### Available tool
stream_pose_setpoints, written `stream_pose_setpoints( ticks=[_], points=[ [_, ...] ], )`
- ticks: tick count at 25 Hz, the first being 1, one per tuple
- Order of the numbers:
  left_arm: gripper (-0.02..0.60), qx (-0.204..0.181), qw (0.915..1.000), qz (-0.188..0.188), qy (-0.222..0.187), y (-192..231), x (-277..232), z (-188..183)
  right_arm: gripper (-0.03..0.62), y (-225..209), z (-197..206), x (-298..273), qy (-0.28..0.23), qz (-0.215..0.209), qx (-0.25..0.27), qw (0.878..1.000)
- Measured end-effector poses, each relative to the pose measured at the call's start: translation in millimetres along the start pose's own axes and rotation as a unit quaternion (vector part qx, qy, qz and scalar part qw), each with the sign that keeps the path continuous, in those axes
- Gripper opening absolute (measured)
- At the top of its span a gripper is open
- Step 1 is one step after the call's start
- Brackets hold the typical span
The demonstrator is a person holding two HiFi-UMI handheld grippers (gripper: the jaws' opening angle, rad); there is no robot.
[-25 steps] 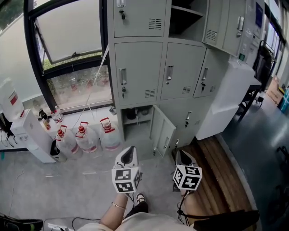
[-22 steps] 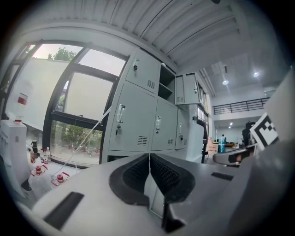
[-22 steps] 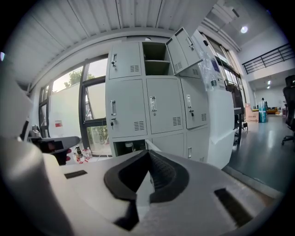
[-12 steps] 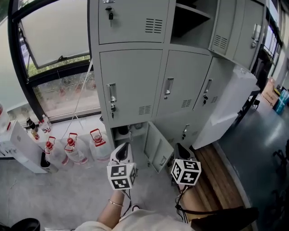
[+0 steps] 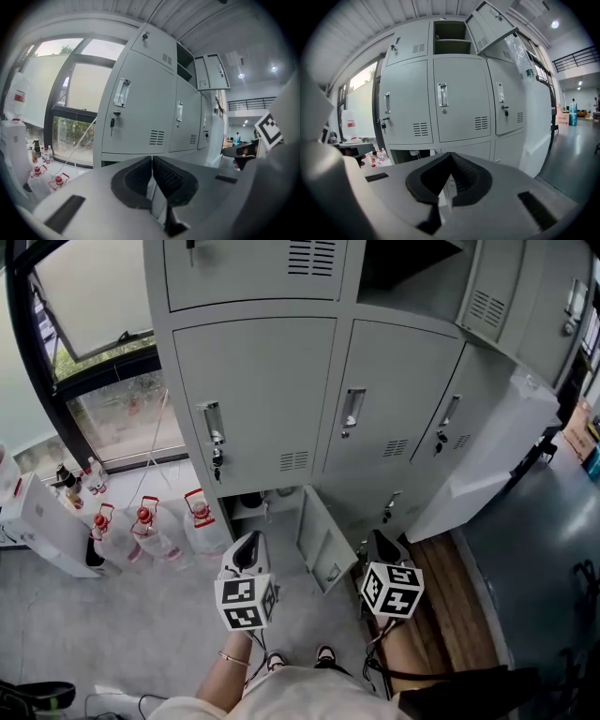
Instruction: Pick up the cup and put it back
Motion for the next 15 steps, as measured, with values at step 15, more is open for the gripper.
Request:
stream_pose_setpoints(
  ticks=[15],
  points=[
    [0.014, 0.0, 0.9997, -0.025, 0.007, -14, -21, 11, -0.009, -21, 15, -36, 0.025, -0.039, -0.011, 0.999]
  ],
)
Point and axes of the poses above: the fingertips, and each gripper's own axes: x backward along the fingers, y to its left, z out of its underside, the point moved 4 cm from there along x, backward along the fingers, and after that the axes turned 2 degrees about x, right-handed, at the moved point
